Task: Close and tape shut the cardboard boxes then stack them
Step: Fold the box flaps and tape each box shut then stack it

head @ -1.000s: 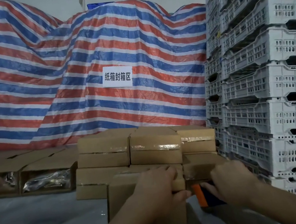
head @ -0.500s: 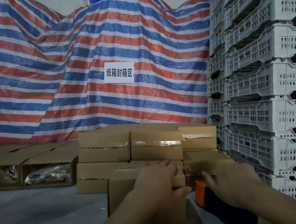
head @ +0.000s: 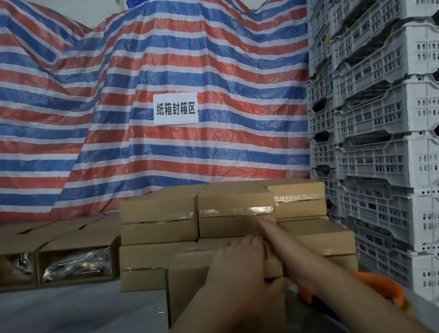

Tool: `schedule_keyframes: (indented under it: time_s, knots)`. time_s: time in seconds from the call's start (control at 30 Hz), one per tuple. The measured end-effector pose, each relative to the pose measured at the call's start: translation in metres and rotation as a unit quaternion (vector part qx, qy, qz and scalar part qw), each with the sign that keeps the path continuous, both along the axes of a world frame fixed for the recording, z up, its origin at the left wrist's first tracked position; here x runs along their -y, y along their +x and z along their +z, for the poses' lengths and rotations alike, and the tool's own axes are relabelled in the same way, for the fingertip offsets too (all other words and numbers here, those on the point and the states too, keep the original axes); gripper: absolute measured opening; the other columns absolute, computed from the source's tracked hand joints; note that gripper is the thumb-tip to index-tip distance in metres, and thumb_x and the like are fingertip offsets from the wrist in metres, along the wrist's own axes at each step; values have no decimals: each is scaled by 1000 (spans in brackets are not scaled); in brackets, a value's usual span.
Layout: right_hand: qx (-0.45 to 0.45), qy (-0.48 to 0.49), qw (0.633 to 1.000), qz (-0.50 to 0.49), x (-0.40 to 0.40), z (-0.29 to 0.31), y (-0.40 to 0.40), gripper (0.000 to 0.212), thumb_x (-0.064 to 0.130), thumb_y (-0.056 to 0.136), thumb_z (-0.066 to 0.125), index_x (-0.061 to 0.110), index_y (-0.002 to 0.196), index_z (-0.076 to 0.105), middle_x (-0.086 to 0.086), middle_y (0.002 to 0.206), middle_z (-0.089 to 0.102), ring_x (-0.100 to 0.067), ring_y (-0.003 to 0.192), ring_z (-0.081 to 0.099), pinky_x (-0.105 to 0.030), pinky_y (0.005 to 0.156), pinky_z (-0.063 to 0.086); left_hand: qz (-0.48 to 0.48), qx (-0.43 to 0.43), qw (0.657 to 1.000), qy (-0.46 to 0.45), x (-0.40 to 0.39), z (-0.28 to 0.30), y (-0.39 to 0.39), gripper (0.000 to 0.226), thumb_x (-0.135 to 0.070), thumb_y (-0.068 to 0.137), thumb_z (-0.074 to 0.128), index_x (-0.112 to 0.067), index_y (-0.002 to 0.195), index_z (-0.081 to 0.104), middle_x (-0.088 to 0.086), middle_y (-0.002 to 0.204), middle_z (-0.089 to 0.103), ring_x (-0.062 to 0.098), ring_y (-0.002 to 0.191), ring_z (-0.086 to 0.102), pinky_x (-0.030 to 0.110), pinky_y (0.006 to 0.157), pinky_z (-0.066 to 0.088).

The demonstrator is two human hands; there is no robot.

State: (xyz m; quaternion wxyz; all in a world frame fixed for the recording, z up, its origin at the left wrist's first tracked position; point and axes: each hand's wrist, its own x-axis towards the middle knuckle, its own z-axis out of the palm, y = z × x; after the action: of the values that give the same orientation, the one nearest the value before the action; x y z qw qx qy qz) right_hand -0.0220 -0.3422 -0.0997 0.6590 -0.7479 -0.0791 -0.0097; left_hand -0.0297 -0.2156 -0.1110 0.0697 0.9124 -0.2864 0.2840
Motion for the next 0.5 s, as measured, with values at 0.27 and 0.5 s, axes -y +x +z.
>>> schedule_keyframes:
  time_s: [0.27, 0.5]
  knots:
    - [-2, 193, 981, -25, 6, -35, 11, 56, 72, 74, 57, 35, 114, 68, 5, 100, 78, -15, 93, 75, -34, 72, 61, -8, -6, 1000, -1, 0, -1, 4, 86, -65, 76, 65, -21, 143, 33, -2, 137, 50, 17, 119, 51, 35, 98, 42]
    - [-1, 256, 967, 2, 7, -35, 7, 43, 61, 83, 56, 32, 104, 79, -6, 118, 74, -22, 109, 71, -34, 76, 60, -18, -97, 995, -15, -3, 8, 2, 100, -53, 78, 68, -22, 155, 11, -2, 164, 8, 19, 149, 11, 41, 117, 20]
